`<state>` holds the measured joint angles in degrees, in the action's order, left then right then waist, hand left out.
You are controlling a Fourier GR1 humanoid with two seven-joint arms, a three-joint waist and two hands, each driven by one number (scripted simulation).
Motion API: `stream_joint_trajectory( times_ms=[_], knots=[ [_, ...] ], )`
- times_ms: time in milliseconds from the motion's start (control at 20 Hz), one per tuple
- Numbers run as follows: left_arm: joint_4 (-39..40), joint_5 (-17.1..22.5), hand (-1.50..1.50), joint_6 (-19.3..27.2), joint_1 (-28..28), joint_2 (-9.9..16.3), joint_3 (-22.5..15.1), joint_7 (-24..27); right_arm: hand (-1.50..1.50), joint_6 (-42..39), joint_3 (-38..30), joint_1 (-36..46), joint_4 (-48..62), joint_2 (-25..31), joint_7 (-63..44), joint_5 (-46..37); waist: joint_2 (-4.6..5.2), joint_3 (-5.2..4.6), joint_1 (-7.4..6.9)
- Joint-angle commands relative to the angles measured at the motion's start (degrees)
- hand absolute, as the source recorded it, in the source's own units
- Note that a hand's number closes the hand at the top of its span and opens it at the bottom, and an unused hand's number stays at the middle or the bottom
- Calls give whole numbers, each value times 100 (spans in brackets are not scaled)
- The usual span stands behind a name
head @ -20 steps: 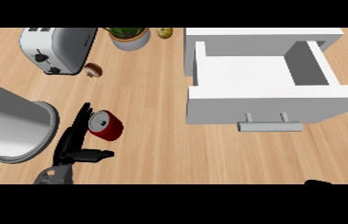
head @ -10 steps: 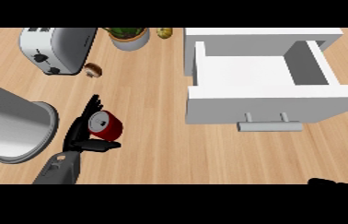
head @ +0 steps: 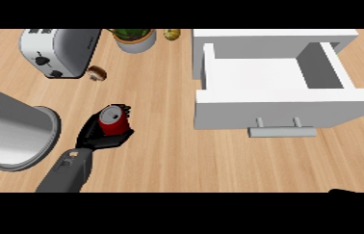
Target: Pick up the can, place it into the drawer and close the drawer
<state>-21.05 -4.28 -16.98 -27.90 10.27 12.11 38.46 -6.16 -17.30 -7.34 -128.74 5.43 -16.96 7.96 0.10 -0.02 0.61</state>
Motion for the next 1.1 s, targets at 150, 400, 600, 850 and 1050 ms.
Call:
stream_joint_trajectory(
  times_ms=[150,400,600,850,1050],
  knots=[
    [251,46,150,-193,-427,-133,-11,66,-150,167,-41,259,-130,39,-258,-105,5,-3,3],
    [187,279,150,609,-576,-500,240,21,-150,82,-170,337,130,84,5,-67,4,-1,-9],
    [357,546,150,1577,-779,-780,651,250,-150,-218,-178,-101,200,-6,389,73,20,-2,69],
    [-114,719,150,1538,-1146,-833,579,-249,-150,59,-138,139,-249,76,-192,-131,-10,0,-4],
    [-612,731,150,1620,-1238,-1008,342,-872,-150,174,95,253,95,-127,30,-456,-27,5,-74]
  ],
)
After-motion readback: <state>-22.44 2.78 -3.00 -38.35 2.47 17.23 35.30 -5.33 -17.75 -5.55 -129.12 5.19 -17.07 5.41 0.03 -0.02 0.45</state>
